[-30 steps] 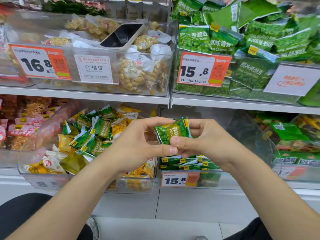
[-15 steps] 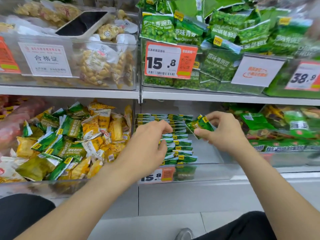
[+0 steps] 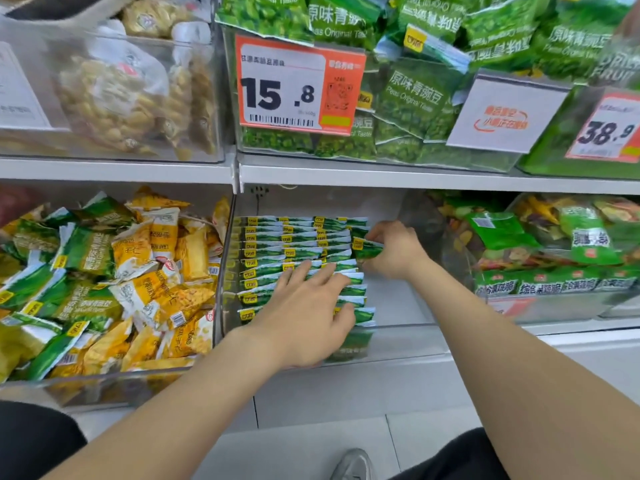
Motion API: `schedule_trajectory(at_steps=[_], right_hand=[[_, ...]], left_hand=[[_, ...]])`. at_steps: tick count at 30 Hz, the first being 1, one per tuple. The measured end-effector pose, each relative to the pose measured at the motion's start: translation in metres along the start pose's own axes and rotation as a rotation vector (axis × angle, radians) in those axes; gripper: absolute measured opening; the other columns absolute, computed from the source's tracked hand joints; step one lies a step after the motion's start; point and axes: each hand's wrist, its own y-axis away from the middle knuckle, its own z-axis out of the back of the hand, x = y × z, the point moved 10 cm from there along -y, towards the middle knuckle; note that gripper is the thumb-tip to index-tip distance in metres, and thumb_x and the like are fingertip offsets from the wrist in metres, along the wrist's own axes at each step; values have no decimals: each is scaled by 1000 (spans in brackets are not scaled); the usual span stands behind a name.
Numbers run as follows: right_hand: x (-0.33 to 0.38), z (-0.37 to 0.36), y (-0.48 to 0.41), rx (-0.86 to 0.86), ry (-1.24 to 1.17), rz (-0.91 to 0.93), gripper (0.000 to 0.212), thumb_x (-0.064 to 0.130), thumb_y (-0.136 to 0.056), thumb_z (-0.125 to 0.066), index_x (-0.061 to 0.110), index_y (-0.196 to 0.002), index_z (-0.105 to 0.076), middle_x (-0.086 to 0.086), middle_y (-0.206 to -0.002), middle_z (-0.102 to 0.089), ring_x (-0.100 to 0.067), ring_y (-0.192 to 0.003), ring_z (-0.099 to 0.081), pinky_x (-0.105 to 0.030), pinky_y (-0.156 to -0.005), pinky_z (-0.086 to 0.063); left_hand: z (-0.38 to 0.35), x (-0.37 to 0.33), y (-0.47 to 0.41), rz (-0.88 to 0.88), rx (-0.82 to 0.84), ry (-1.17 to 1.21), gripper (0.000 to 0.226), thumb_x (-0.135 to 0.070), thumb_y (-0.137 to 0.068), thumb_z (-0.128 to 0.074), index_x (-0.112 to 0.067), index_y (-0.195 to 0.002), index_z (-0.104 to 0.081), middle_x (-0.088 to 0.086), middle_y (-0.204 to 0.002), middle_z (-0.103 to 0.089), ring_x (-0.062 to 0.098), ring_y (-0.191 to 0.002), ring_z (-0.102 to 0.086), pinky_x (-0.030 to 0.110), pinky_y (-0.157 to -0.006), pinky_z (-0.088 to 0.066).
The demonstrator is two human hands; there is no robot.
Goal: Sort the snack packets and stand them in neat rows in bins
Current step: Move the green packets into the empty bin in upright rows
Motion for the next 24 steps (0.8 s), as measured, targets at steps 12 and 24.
schedule_trajectory(at_steps=[12,24], right_hand=[[16,5,-2,22,30,-76,71,30,-71,-98,13,-130,-64,-14,-130,-61,-35,-117,-63,-35,-92,-55],[6,2,-7,-53,-22,-268,31,11,-85,-75,5,-111,-61,-12,-118,-68,-28,-112,-68,-31,-80,-56]], left_hand=[[-5,4,1,13,56,28,54,-50,-108,-28,-35,-160,-27,-5,-176,-7,27,-162,2,55,-129,0],[-2,1,3,10,24,30,51,-46,-108,-29,-33,-157,-32,-3,-174,-16,28,-160,-5,54,-129,-3]])
